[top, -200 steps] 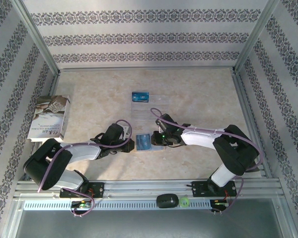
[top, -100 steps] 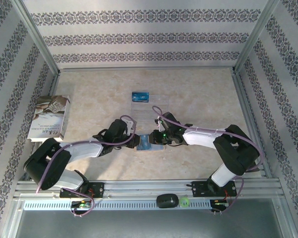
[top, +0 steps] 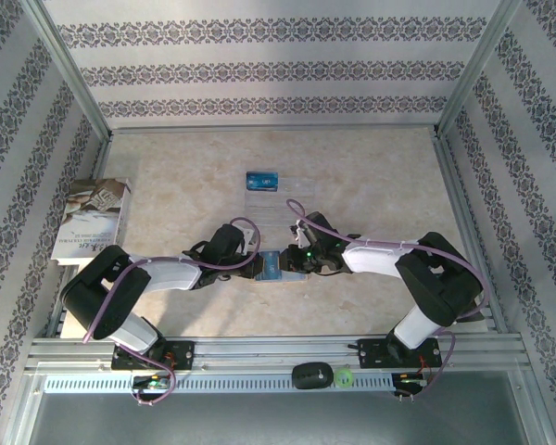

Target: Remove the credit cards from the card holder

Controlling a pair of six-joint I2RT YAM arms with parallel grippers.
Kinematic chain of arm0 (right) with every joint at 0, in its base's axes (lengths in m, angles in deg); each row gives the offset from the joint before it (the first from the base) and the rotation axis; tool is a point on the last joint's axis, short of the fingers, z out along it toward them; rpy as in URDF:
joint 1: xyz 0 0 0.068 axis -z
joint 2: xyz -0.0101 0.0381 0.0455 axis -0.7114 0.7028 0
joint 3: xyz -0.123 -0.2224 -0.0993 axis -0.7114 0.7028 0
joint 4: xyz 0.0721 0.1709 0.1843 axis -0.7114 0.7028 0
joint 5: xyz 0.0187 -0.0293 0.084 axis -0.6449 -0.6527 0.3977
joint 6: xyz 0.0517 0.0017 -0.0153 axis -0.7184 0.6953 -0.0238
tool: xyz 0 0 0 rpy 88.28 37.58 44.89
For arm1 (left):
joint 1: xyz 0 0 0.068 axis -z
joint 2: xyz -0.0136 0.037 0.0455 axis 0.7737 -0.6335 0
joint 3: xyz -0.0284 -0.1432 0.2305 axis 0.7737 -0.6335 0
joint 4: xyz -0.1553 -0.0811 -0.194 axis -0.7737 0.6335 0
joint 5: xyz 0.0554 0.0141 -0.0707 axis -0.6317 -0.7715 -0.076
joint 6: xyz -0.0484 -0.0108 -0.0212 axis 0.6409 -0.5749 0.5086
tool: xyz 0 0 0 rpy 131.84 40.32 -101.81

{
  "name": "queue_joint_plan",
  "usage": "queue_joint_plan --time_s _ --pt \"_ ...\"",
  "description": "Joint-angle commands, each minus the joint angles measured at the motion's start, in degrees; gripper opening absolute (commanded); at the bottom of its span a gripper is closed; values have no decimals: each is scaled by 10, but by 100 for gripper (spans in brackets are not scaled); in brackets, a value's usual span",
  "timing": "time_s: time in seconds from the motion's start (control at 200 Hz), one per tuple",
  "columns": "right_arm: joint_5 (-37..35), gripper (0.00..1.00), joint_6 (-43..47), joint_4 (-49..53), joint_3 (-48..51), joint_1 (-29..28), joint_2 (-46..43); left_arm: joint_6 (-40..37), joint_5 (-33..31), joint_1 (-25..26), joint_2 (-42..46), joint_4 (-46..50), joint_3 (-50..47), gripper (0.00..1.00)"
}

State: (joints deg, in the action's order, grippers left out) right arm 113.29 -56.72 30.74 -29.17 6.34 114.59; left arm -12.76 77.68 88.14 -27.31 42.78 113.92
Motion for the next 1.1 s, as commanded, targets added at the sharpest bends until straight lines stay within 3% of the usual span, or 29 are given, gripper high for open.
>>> queue_joint_plan --time_s 0.0,0.575,0.809,0.984,1.094 --pt "24 22 -13 -26 6 8 10 12 -9 5 -11 3 -14 8" --pt "28 18 -27 -44 15 14 35 30 -1 4 -13 -23 -43 8" --pt "39 13 -33 -59 16 13 43 31 0 4 -16 -25 -43 8" --pt "32 0 -39 -68 24 14 42 34 1 4 -15 -27 -45 8" --pt "8 0 -37 -54 31 14 26 35 0 4 -12 -27 -47 8"
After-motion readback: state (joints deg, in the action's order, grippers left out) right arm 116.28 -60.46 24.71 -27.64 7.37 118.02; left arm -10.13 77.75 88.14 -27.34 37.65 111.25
